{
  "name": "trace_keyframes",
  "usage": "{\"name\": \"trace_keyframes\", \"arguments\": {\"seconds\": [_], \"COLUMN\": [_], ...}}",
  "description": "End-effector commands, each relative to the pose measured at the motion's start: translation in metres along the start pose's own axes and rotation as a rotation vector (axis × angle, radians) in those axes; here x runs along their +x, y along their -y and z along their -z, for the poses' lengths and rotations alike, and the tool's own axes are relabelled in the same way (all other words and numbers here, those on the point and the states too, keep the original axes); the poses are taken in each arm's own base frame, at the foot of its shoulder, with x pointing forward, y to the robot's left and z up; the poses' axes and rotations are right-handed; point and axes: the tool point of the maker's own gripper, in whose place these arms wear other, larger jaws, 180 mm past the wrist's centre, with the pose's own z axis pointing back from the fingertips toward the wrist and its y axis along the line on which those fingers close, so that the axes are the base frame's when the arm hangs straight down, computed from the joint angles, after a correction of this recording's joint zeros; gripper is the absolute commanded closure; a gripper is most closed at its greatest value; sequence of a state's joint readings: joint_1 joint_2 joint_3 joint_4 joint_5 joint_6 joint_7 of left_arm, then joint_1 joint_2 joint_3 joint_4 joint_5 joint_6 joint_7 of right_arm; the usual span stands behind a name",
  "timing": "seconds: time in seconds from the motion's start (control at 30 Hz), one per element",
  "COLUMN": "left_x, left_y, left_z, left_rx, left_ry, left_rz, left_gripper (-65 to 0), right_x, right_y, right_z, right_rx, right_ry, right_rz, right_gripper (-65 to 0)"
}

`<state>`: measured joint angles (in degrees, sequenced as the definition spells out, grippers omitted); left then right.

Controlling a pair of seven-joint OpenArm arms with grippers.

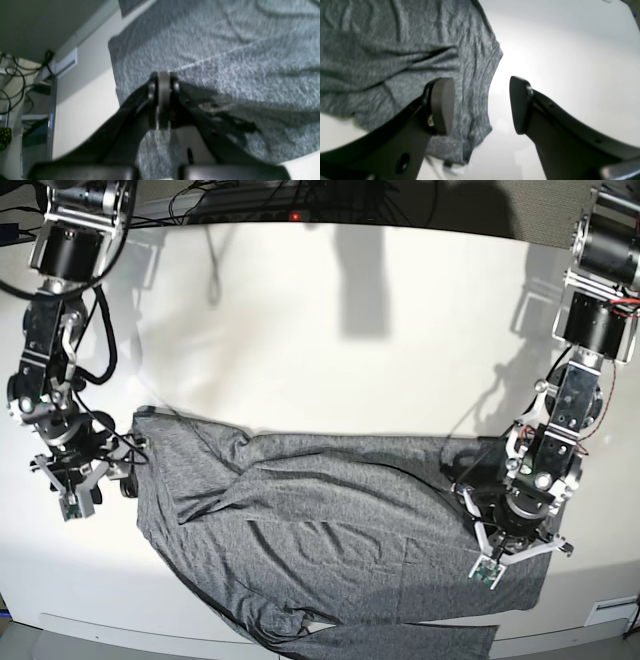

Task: Fold the T-shirt properly

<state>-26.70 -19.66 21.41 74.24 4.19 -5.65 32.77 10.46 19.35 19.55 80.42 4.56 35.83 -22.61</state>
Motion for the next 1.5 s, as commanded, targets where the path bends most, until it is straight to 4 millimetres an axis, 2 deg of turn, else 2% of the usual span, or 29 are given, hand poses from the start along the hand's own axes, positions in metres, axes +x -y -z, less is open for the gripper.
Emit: {"name": "trace_keyframes", "arguments": {"seconds": [0.0,0.23,0.33,0.6,0.83,0.9,1.0,1.13,1.27,1.33,1.47], "left_x": [0.029,0.047,0.045,-0.008,-0.033,-0.037,-0.042,-0.033,-0.022,-0.028,-0.057], "left_y": [-0.02,-0.031,-0.035,-0.052,-0.072,-0.07,-0.055,-0.035,-0.026,-0.028,-0.03], "left_z": [-0.002,0.0,0.0,-0.005,-0.012,-0.012,-0.01,-0.007,-0.004,0.0,0.012], "left_rx": [0.044,0.054,0.061,0.137,0.143,0.113,0.048,-0.012,-0.032,-0.015,-0.01], "left_ry": [0.075,0.102,0.073,-0.23,-0.299,-0.273,-0.232,-0.134,-0.073,-0.074,-0.105], "left_rz": [-0.001,0.009,0.009,0.076,0.112,0.099,0.047,0.005,0.001,0.025,0.026], "left_gripper": [0.0,0.0,0.0,0.0,0.0,0.0,0.0,0.0,0.0,0.0,0.0], "right_x": [0.02,0.021,0.021,0.024,0.025,0.025,0.025,0.024,0.024,0.023,0.021], "right_y": [0.008,0.002,0.001,0.001,0.001,0.001,0.001,0.001,0.001,0.001,0.001], "right_z": [0.0,0.004,0.005,0.004,0.004,0.004,0.004,0.004,0.004,0.004,0.004], "right_rx": [-0.014,-0.002,-0.001,-0.001,-0.001,-0.001,-0.001,-0.001,-0.001,-0.001,-0.001], "right_ry": [0.056,0.063,0.063,0.081,0.087,0.087,0.087,0.082,0.077,0.072,0.062], "right_rz": [-0.004,0.019,0.021,0.02,0.02,0.02,0.021,0.02,0.021,0.021,0.021], "right_gripper": [-34.4,-34.4,-34.4,-34.4,-34.4,-34.4,-34.4,-34.4,-34.4,-34.4,-34.4]}}
